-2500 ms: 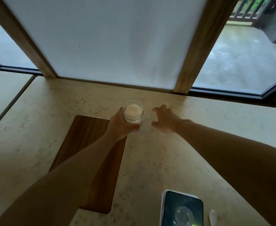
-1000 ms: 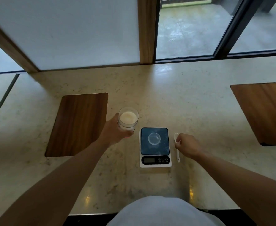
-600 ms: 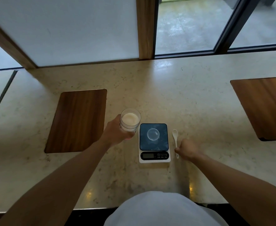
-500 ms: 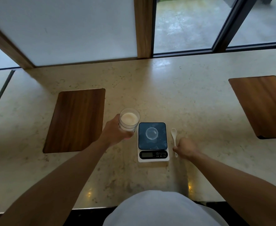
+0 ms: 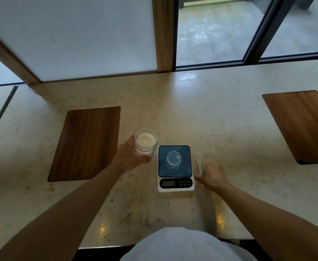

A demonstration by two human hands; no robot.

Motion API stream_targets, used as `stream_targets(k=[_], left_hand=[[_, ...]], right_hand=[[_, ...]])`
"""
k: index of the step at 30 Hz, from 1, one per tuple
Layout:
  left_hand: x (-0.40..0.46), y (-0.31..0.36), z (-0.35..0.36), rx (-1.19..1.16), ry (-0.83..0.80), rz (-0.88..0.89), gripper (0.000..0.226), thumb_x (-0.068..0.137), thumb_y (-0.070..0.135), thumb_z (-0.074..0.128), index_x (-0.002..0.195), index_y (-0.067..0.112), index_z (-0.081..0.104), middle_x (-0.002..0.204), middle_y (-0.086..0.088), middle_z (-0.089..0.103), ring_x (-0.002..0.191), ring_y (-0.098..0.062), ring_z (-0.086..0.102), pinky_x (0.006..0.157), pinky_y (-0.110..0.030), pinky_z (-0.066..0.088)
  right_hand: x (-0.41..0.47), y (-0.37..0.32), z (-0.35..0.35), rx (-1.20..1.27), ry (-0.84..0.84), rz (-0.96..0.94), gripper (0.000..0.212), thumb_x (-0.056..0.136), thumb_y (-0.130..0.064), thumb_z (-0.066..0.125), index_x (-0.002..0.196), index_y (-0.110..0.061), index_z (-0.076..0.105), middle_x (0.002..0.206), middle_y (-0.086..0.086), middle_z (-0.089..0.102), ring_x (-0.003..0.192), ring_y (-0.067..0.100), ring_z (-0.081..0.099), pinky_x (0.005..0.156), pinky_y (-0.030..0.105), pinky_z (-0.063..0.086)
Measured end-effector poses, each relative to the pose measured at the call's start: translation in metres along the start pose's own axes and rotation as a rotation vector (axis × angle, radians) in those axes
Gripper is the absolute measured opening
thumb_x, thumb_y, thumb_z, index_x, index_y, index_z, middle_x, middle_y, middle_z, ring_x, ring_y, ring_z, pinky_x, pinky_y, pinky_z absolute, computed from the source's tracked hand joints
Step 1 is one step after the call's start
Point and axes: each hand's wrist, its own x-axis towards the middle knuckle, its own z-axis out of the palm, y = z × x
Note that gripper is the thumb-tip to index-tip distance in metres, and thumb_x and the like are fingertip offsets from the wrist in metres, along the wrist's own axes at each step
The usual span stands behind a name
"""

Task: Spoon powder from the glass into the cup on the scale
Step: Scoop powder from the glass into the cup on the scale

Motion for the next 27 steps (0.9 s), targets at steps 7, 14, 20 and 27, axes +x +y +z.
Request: stream_targets(k=[7,14,20,27], left_hand=[[0.0,0.004,-0.001,0.011,0.0,-0.006,0.083,0.06,0.039,0.088,0.134,0.027,0.052,0.117,0.009,0.067,0.106,-0.013,0.063,0.085,-0.025,0.051],[0.0,0.009,0.002,0.042,0.002,0.012,0.084,0.063,0.036,0.09,0.136,0.022,0.05,0.118,0.005,0.066,0.106,-0.017,0.063,0.088,-0.03,0.054],[0.001,0.013,0.002,0.071,0.006,0.027,0.086,0.062,0.039,0.09,0.136,0.023,0.05,0.118,0.006,0.065,0.105,-0.016,0.062,0.084,-0.024,0.051],[0.001,0.015,0.001,0.106,-0.002,0.022,0.086,0.06,0.042,0.089,0.135,0.024,0.05,0.117,0.006,0.066,0.104,-0.016,0.063,0.088,-0.032,0.055]], right_hand=[[0.001,0.003,-0.01,0.116,0.074,-0.031,0.031,0.084,-0.034,0.073,0.066,-0.009,0.069,0.061,0.007,0.069,0.046,0.013,0.06,0.049,0.032,0.055],[-0.003,-0.021,-0.041,0.198,0.231,-0.175,0.036,0.088,-0.024,0.07,0.057,-0.013,0.056,0.058,0.01,0.068,0.049,0.015,0.07,0.05,0.033,0.061],[-0.007,-0.053,-0.067,0.415,0.148,-0.326,0.022,0.093,-0.016,0.065,0.073,-0.009,0.059,0.063,0.007,0.071,0.046,0.015,0.07,0.044,0.031,0.059],[-0.018,-0.081,-0.084,0.38,0.089,-0.508,0.017,0.1,-0.024,0.053,0.095,-0.013,0.066,0.068,0.004,0.068,0.039,0.01,0.06,0.037,0.02,0.046]])
